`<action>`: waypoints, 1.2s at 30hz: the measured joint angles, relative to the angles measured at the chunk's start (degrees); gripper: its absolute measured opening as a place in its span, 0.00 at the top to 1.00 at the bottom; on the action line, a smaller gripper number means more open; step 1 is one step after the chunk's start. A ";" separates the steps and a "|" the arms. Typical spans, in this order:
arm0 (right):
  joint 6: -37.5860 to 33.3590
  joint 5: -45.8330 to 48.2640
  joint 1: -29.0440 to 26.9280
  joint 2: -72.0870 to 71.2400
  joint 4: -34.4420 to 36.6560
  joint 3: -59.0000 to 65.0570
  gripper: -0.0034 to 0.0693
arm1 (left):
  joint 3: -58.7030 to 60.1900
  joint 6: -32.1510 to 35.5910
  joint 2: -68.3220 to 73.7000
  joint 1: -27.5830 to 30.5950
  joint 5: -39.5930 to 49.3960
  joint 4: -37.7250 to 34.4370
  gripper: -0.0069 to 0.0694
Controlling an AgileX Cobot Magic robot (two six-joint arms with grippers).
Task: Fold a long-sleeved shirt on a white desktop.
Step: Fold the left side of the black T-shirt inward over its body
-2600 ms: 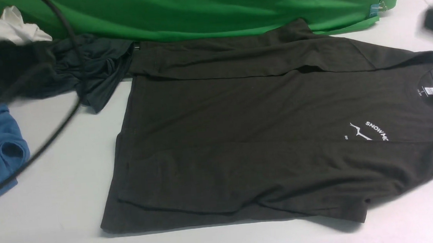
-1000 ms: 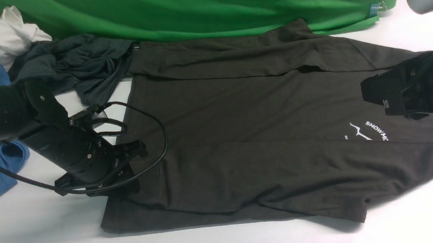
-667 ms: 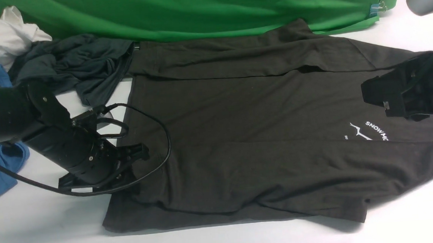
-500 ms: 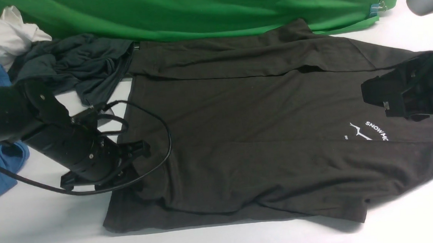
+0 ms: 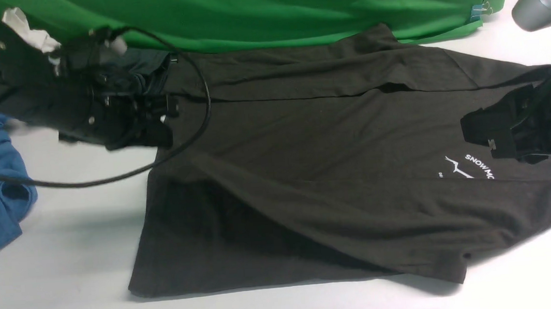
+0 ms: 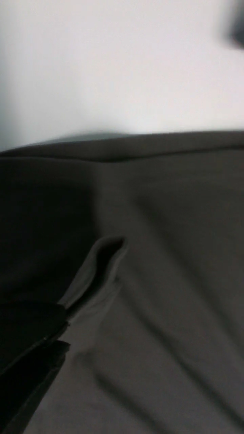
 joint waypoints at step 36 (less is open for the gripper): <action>1.10 0.20 0.00 0.04 0.00 0.00 0.62 | -2.15 0.86 14.26 -0.37 -9.76 5.83 0.62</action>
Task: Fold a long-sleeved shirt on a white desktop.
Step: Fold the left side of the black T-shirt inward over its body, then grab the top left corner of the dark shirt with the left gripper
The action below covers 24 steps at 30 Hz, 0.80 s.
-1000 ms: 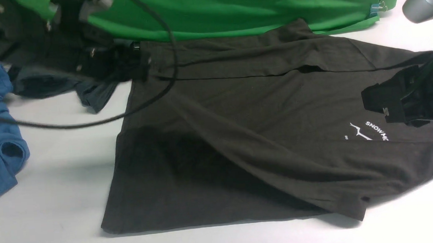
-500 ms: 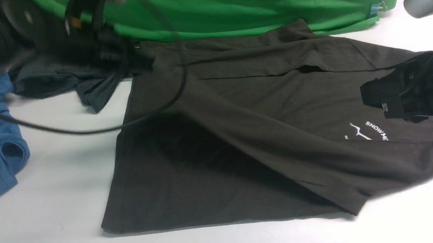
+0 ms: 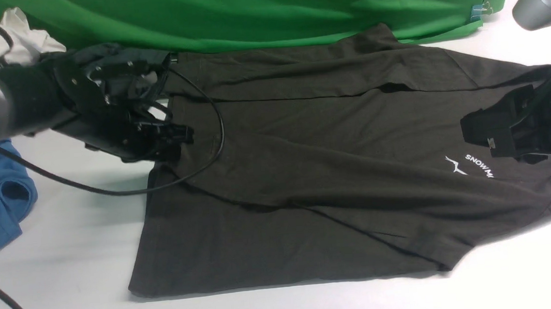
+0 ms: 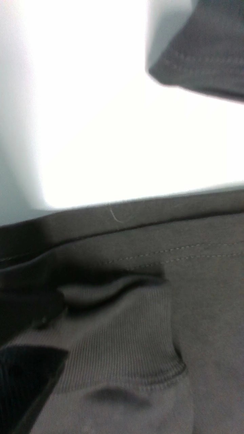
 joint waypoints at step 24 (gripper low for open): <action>-11.54 -0.43 0.58 10.10 4.99 -15.20 0.62 | -45.79 -20.43 25.01 6.31 18.93 -8.21 0.09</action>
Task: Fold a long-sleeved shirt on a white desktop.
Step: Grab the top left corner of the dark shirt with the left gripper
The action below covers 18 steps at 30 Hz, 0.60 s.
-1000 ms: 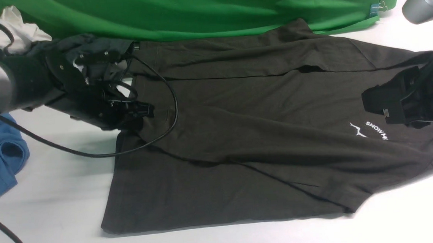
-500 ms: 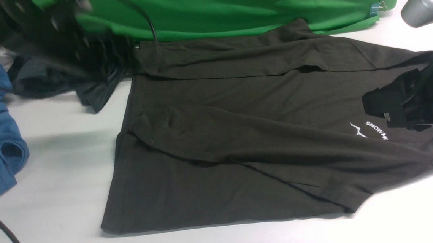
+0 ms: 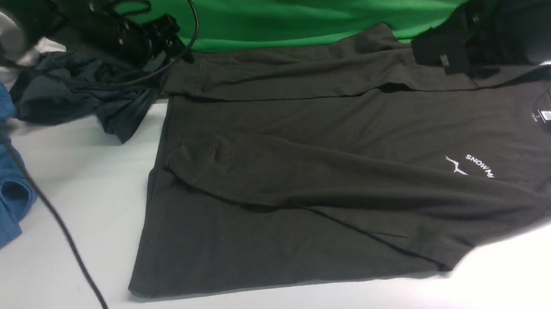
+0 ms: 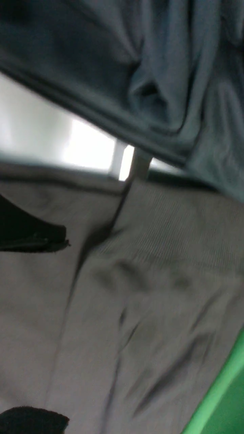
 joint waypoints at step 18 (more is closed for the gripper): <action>1.71 -0.90 0.00 0.07 0.17 -0.04 0.62 | -3.08 -1.48 8.44 1.62 -9.77 -7.29 0.32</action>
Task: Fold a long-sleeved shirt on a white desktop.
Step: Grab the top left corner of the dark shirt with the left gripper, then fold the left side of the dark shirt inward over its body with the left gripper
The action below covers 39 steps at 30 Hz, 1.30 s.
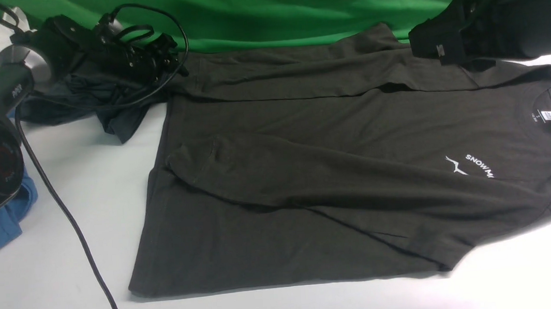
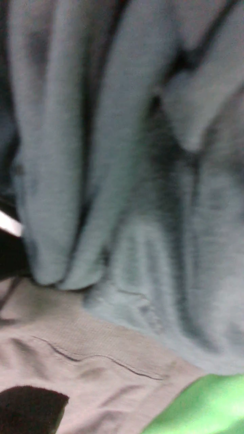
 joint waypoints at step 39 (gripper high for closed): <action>4.17 4.41 0.00 0.00 0.17 -0.05 0.62 | 2.62 7.02 -18.28 -1.91 20.39 8.60 0.87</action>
